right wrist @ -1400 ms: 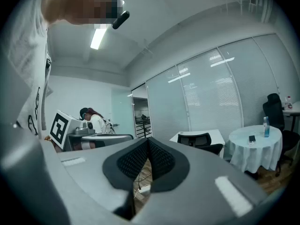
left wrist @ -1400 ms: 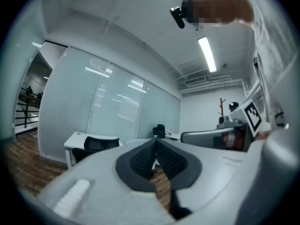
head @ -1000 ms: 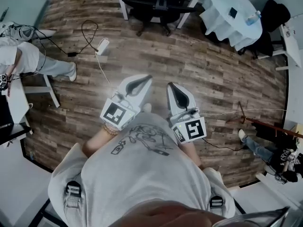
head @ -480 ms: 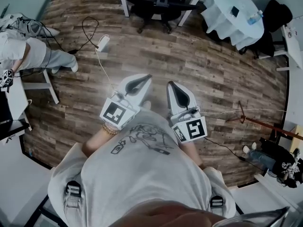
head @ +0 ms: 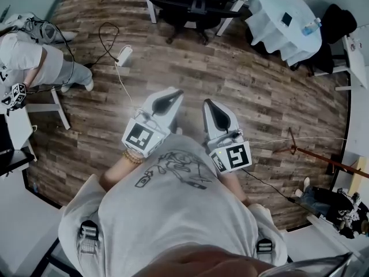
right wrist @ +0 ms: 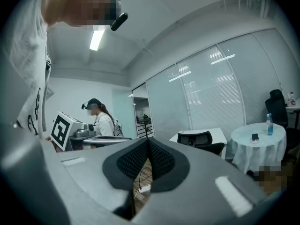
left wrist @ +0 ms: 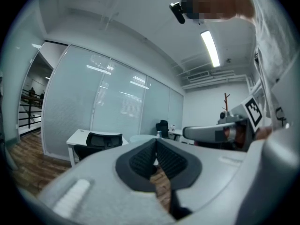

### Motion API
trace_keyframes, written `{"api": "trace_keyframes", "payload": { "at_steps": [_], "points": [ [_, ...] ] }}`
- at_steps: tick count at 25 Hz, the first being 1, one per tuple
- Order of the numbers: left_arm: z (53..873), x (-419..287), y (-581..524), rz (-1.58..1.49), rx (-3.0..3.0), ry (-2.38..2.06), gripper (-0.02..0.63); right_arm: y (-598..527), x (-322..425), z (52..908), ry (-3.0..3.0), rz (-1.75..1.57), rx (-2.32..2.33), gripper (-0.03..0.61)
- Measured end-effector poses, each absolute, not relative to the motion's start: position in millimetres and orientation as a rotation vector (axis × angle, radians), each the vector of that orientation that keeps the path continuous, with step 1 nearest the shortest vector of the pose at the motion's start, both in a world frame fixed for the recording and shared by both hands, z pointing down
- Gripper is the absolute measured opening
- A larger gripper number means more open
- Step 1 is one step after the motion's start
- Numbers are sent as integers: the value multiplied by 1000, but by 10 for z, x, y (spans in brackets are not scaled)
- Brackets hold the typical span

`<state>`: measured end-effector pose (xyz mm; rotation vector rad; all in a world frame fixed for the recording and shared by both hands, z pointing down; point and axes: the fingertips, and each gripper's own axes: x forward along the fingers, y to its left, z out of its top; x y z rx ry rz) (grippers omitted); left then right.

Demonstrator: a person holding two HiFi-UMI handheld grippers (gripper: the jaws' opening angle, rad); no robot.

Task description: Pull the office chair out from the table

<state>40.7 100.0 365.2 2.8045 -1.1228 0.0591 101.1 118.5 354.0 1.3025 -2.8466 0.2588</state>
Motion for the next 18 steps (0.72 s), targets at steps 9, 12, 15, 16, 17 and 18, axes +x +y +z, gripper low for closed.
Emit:
{"api": "trace_keyframes", "payload": {
  "at_steps": [9, 12, 15, 16, 17, 18],
  "points": [
    [3753, 273, 297, 103, 2793, -1128, 2, 473, 926, 3597, -2829, 254, 1301, 6],
    [3774, 205, 2, 111, 2802, -1125, 3, 191, 869, 3616, -2818, 248, 1301, 6],
    [3784, 153, -358, 119, 2805, -1120, 3, -153, 826, 3638, -2804, 234, 1303, 8],
    [3794, 136, -474, 129, 2807, -1119, 3, -266, 812, 3641, -2801, 231, 1302, 8],
    [3800, 117, -581, 140, 2810, -1117, 3, -370, 795, 3639, -2799, 228, 1301, 8],
    [3801, 96, -682, 150, 2815, -1114, 5, -469, 774, 3638, -2795, 225, 1300, 8]
  ]
}}
